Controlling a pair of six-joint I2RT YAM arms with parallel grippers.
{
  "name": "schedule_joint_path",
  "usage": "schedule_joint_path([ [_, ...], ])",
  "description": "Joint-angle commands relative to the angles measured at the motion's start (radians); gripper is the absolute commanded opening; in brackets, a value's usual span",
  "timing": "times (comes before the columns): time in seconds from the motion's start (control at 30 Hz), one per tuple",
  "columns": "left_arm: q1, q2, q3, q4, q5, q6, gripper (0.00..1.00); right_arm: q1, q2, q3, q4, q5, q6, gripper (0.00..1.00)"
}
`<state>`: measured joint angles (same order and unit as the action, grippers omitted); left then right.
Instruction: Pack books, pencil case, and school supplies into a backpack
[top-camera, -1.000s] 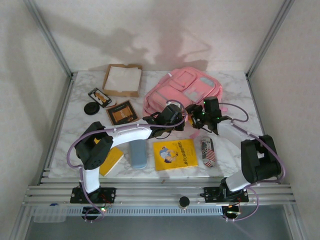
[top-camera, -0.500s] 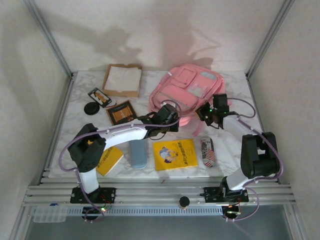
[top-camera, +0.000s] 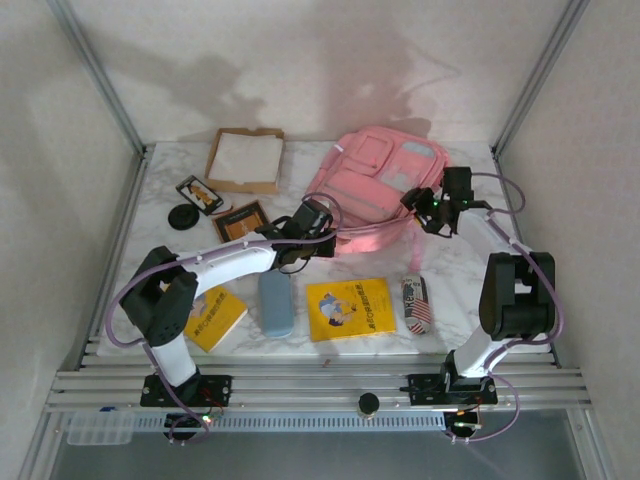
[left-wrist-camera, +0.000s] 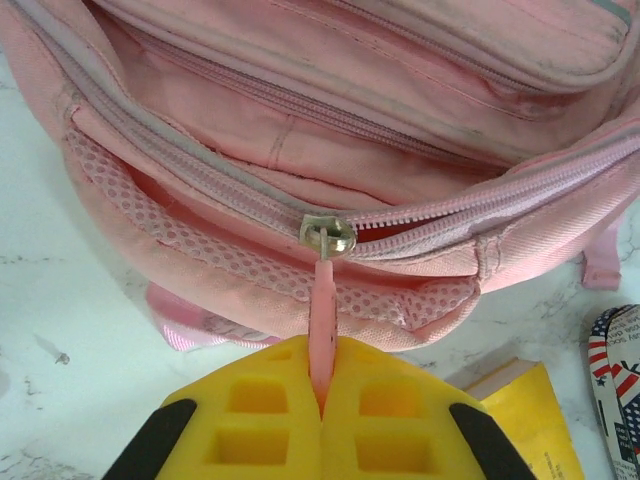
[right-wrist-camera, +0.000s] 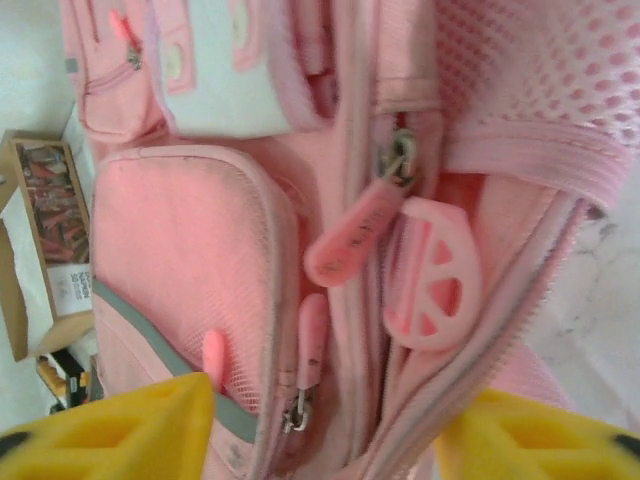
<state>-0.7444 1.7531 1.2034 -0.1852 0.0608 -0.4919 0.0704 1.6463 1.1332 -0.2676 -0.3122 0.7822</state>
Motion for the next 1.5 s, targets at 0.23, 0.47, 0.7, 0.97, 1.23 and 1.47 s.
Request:
schedule_joint_path([
  [0.23,-0.016,0.02,0.048,0.07,0.028,-0.006,0.0,0.199,-0.25,-0.134,-0.072,0.109,0.189,0.99],
  [0.47,-0.02,0.016,0.044,0.063,0.026,0.004,0.0,0.36,-0.272,-0.281,0.111,0.151,0.478,0.99],
  [0.7,-0.021,0.013,0.032,0.079,0.037,0.002,0.0,0.413,-0.162,-0.262,0.215,0.258,0.622,0.99],
  [0.97,-0.021,-0.003,0.003,0.089,0.036,0.0,0.0,0.432,-0.019,-0.214,0.266,0.316,0.676,0.78],
  [1.23,-0.021,-0.056,-0.06,0.078,-0.007,-0.009,0.0,0.422,0.031,-0.141,0.208,0.398,0.516,0.11],
  [1.47,-0.021,-0.126,-0.142,0.054,-0.044,-0.062,0.0,0.423,0.065,-0.025,0.112,0.372,0.264,0.0],
])
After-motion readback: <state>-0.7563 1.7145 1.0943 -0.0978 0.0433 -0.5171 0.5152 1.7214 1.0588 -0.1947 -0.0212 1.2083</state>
